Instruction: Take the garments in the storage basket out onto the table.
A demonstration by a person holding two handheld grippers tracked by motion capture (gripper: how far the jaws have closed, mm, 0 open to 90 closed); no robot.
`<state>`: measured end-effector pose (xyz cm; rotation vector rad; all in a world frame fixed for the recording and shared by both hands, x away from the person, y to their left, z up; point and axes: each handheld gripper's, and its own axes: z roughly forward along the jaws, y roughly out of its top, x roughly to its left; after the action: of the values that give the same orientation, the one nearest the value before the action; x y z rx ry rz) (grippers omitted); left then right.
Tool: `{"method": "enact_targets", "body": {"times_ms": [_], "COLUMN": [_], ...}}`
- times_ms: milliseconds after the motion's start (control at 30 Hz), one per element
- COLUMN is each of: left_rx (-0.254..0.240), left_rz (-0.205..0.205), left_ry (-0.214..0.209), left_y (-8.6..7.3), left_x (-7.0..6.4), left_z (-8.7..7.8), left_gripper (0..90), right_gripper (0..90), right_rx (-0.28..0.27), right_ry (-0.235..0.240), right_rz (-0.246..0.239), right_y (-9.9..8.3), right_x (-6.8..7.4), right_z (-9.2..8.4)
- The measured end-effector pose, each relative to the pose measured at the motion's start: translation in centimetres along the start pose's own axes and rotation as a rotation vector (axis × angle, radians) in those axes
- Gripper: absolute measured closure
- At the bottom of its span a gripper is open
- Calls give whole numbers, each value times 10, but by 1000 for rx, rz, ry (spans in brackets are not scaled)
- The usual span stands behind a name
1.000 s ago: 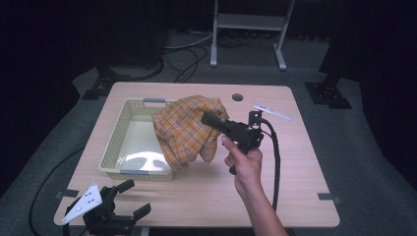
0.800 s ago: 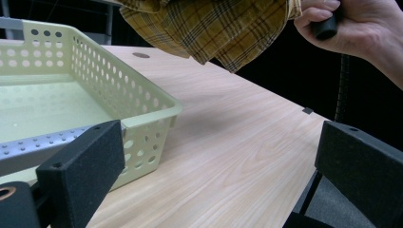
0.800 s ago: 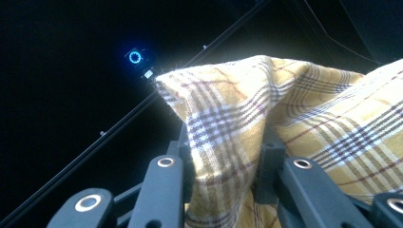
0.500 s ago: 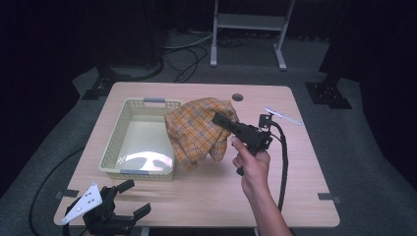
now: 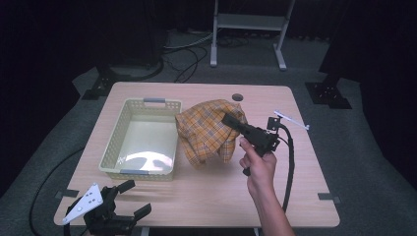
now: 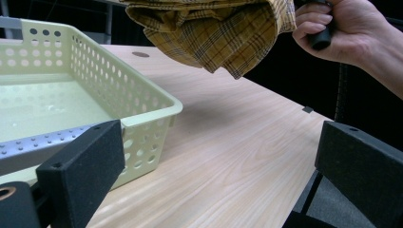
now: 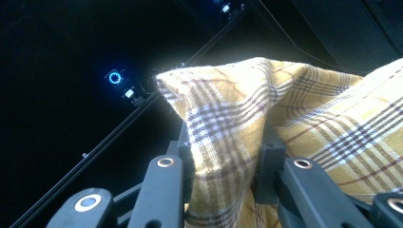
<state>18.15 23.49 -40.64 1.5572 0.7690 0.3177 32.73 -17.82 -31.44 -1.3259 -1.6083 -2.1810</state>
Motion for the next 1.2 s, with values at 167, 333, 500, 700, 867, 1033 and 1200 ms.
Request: {"method": "enact_targets", "body": {"times_ms": [167,333,500,700,867,1033,1200], "left_rx": [4,4,4,7,7,9,9], "left_rz": [1,0,-1,1,3,4,4], "left_ry": [-3,-3,-3,-3,-2,-3,-1], "left_y": [0,0,0,0,0,0,0], "left_x": [0,0,0,-1,0,0,0], "left_z": [1,1,1,1,1,1,1], "left_gripper": [26,26,26,26,26,26,26], "right_gripper": [706,705,705,705,705,702,702], "right_rx": [-3,-12,-21,-26,-30,-33,-29], "right_ry": [-13,-22,-41,-61,-78,-101,-129], "right_rz": [5,12,20,31,44,53,51], "right_y": [0,-1,-2,-6,-11,-14,-18], "right_x": [-4,-9,-14,-23,-31,-39,-45], "right_z": [-2,-5,-10,-15,-19,-22,-23]}}
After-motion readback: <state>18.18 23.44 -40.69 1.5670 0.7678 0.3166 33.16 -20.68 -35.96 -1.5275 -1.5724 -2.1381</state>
